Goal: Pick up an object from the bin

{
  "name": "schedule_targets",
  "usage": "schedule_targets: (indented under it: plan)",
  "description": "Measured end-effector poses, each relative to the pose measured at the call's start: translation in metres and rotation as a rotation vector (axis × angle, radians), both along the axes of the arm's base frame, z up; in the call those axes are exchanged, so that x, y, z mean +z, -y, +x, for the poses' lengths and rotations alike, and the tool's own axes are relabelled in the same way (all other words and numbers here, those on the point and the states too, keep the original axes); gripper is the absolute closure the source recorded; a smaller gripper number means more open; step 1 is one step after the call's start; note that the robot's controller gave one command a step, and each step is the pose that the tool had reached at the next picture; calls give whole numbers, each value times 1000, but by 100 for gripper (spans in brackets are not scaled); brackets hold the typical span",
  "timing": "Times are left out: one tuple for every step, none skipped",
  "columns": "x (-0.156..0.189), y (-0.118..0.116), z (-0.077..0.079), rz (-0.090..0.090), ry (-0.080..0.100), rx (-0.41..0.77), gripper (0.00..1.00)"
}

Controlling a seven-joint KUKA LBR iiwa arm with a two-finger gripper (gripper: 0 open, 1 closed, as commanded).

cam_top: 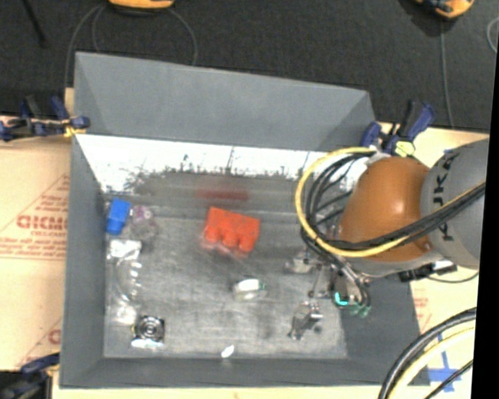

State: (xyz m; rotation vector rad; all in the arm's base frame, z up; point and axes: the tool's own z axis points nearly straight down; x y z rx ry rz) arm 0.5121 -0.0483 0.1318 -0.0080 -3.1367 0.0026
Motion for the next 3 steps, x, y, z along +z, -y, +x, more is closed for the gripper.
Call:
schedule_targets:
  plan:
    - [-49, -96, 16, 6, 3, -70, 0]
    - [-56, -61, 44, 2, 13, -47, 0]
    - [-53, -61, 46, 1, 21, -45, 100]
